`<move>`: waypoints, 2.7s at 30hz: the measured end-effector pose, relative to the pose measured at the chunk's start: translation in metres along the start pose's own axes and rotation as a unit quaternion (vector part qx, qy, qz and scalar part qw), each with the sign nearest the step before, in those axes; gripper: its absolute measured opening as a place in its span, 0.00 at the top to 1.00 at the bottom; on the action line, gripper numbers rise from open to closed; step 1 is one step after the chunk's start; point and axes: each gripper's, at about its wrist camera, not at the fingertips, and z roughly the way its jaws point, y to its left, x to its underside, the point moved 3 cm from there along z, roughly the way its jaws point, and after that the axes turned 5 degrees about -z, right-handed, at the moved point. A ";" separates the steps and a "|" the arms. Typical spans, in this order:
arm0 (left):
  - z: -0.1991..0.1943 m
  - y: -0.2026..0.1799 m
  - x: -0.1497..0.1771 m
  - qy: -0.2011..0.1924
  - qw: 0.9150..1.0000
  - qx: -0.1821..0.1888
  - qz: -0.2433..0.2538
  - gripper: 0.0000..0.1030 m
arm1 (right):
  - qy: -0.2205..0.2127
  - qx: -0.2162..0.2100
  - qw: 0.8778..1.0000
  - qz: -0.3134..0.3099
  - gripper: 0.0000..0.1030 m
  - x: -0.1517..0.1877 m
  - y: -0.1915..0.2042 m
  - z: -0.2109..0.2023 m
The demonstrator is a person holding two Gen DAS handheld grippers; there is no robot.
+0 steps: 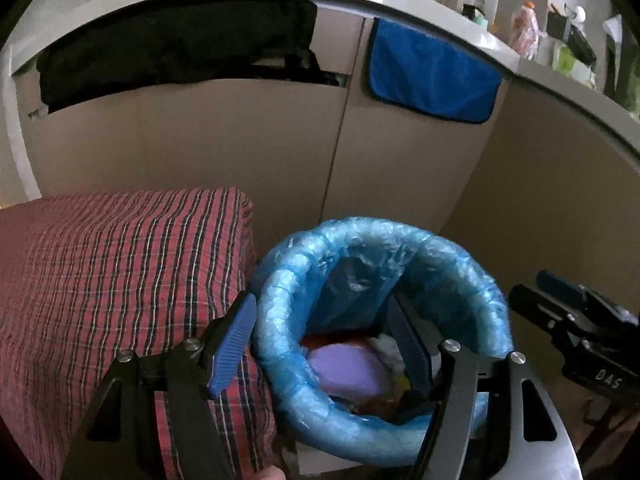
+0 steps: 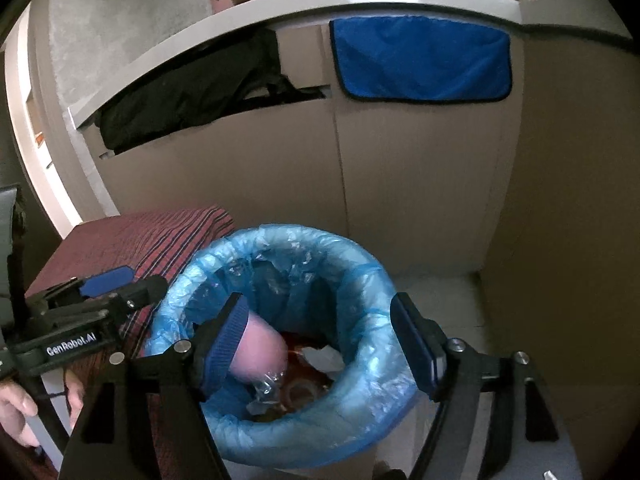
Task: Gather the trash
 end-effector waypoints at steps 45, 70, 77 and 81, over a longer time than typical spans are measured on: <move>-0.329 0.027 0.196 -0.178 0.976 -0.117 0.045 0.33 | -0.121 -0.010 0.989 -0.084 0.31 0.142 0.180 -0.247; -0.336 0.031 0.198 -0.180 0.976 -0.120 0.036 0.33 | -0.103 -0.021 0.992 -0.071 0.31 0.148 0.183 -0.243; -0.336 0.030 0.199 -0.178 0.976 -0.118 0.038 0.33 | -0.103 -0.020 0.992 -0.071 0.31 0.147 0.183 -0.243; -0.336 0.031 0.198 -0.178 0.976 -0.117 0.037 0.33 | -0.103 -0.018 0.992 -0.071 0.31 0.147 0.183 -0.243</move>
